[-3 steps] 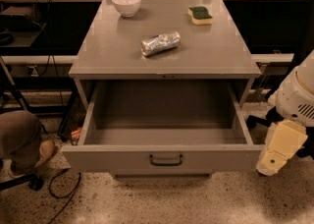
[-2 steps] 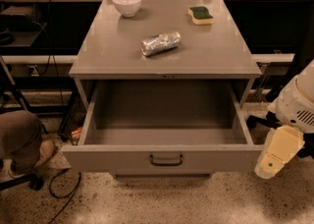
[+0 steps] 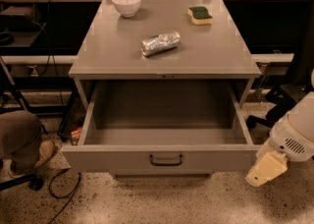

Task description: Close top drawer

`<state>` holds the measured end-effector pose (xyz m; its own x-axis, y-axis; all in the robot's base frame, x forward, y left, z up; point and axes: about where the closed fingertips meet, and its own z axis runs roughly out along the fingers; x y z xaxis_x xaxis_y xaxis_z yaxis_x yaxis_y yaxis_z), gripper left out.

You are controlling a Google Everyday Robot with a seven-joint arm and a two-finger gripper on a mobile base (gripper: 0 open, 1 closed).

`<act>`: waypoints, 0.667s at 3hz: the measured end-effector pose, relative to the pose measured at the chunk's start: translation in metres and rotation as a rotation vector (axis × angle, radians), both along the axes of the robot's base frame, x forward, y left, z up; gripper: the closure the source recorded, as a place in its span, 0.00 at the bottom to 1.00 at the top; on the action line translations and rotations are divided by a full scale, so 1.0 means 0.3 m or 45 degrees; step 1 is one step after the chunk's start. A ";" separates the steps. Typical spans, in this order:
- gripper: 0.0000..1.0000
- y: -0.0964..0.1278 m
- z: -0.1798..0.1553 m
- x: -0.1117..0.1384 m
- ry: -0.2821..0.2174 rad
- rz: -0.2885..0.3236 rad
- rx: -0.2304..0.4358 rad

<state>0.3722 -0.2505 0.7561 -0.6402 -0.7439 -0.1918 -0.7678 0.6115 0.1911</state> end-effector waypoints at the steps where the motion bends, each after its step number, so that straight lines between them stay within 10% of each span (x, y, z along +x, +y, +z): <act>1: 0.62 0.005 -0.094 0.001 0.010 -0.067 0.021; 2: 0.87 0.034 -0.186 0.055 -0.035 -0.125 0.054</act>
Offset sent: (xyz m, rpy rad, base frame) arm 0.0433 0.0193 -0.0888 0.0770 -0.0927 -0.1615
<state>0.3885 -0.2403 0.7003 -0.7036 -0.6688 -0.2402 -0.7100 0.6759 0.1979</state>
